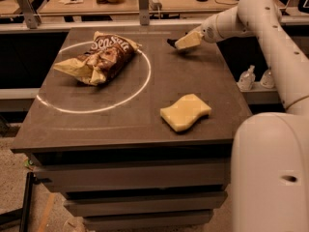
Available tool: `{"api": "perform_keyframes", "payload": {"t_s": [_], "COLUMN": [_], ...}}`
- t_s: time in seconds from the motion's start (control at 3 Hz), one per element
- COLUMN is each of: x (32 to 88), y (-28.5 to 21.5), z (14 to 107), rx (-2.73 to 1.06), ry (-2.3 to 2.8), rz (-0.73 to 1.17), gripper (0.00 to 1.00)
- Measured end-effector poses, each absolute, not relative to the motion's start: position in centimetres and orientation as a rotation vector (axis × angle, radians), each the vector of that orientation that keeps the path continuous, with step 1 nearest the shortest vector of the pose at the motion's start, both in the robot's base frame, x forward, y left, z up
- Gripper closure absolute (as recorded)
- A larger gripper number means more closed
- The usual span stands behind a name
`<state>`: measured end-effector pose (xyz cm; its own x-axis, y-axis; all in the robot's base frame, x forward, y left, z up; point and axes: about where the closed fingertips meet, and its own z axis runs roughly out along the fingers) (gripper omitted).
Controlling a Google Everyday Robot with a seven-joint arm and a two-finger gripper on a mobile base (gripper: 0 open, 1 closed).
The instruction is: Pick rxbar chocolate
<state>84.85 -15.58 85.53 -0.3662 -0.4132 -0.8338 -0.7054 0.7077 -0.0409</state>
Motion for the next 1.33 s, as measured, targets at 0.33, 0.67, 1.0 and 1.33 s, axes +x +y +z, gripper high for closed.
{"api": "perform_keyframes", "payload": {"t_s": [0.33,0.67,1.0,1.33], "x": [79.5,73.9,72.9,73.0], "y": [-15.4,-13.3,-12.0,-12.1], "z": [94.3,97.3,95.5,95.7], "rx": [-0.79,-0.796,-0.817,-0.815], "ry": [1.857,1.795,1.82,1.817], "rz": [0.474,0.56,0.594,0.592], "gripper": [1.0,1.0,1.0,1.0]}}
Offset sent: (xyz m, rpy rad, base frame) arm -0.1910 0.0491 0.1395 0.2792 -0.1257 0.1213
